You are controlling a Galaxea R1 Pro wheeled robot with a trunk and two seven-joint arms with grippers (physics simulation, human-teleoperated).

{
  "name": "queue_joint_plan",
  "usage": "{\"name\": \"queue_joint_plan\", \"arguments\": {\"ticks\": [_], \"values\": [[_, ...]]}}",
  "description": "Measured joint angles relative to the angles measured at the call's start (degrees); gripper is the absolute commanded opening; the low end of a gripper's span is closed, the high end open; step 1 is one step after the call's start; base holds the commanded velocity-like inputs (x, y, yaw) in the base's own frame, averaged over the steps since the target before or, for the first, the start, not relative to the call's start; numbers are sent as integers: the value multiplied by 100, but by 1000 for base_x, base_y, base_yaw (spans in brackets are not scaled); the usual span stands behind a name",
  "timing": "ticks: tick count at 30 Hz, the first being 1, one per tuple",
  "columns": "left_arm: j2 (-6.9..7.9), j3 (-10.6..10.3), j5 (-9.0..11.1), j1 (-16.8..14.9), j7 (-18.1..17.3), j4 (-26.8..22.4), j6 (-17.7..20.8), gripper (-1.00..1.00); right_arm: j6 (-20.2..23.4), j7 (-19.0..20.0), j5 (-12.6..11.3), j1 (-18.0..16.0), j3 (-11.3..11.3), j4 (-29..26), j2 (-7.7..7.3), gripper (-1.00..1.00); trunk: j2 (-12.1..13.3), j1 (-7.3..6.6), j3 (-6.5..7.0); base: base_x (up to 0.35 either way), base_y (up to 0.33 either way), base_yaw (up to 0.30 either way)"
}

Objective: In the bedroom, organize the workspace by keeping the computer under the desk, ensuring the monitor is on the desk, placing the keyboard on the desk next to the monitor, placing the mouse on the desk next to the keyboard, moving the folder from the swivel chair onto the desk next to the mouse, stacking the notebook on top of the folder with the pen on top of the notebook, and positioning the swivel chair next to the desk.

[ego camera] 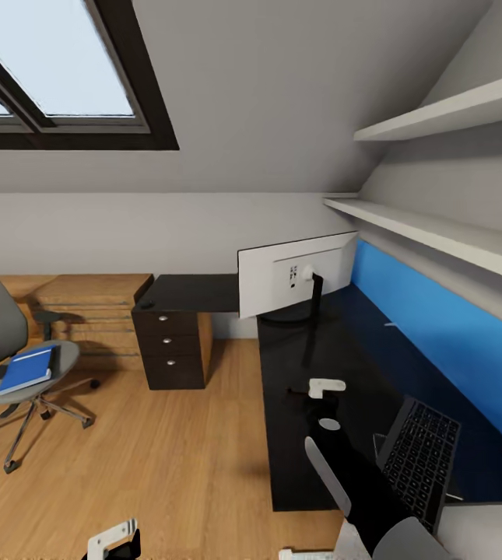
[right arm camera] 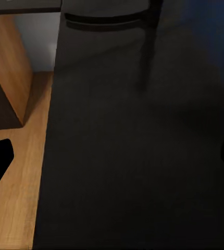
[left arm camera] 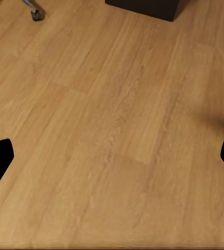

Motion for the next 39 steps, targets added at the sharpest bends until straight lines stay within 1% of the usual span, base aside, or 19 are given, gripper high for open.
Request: {"name": "queue_joint_plan", "arguments": {"ticks": [1,2,3,4,5,6,7,10,13,14,15,20,32,39], "values": [[0,0,0,0,0,0,0,100,-17,-2,-1,-1,-2,0,-7,100,0,0,0,-138,-312,0],[0,0,-4,0,7,0,-5,100,-75,0,2,-2,-167,150,-29,100,0,0,0,-123,-316,0],[0,0,-4,0,8,0,-6,100,-83,2,0,-2,-219,203,-29,100,0,0,0,-83,-323,0],[0,0,-5,0,11,0,-7,100,-90,7,-1,-3,-330,304,-28,100,0,-1,0,-66,-327,0],[0,0,-6,0,12,0,-8,100,-94,9,-1,-5,-393,352,-27,100,0,-1,0,-22,-339,0],[0,0,-4,0,16,19,-9,100,-103,14,1,-8,-652,478,-29,100,0,-1,0,-14,-342,0],[0,0,-3,0,16,41,-9,100,-106,15,0,-10,-732,504,-31,100,0,-1,0,-9,-332,0],[0,6,-4,0,18,149,3,100,-111,17,-1,-13,-916,540,-57,100,0,-2,0,-3,-181,0],[0,7,-6,0,17,187,6,100,-123,17,-1,-13,-1032,547,-76,100,0,-2,0,-1,-81,0],[0,7,-6,0,16,201,7,100,-128,17,-1,-13,-1113,550,-84,100,0,-2,0,-1,-43,0],[0,8,-6,0,15,206,7,100,-130,17,-2,-13,-1149,551,-86,100,0,-2,0,-1,-34,0],[0,8,-4,0,13,224,9,100,-136,17,-1,-13,-1271,554,-95,100,0,-1,0,-40,-35,0],[0,8,-3,0,12,228,0,100,-168,17,-9,-14,-1295,555,-96,100,0,1,0,-230,-171,0],[0,8,-1,0,13,227,0,100,-225,17,-4,-14,-1299,562,-102,100,0,2,0,-320,-40,0]]}}
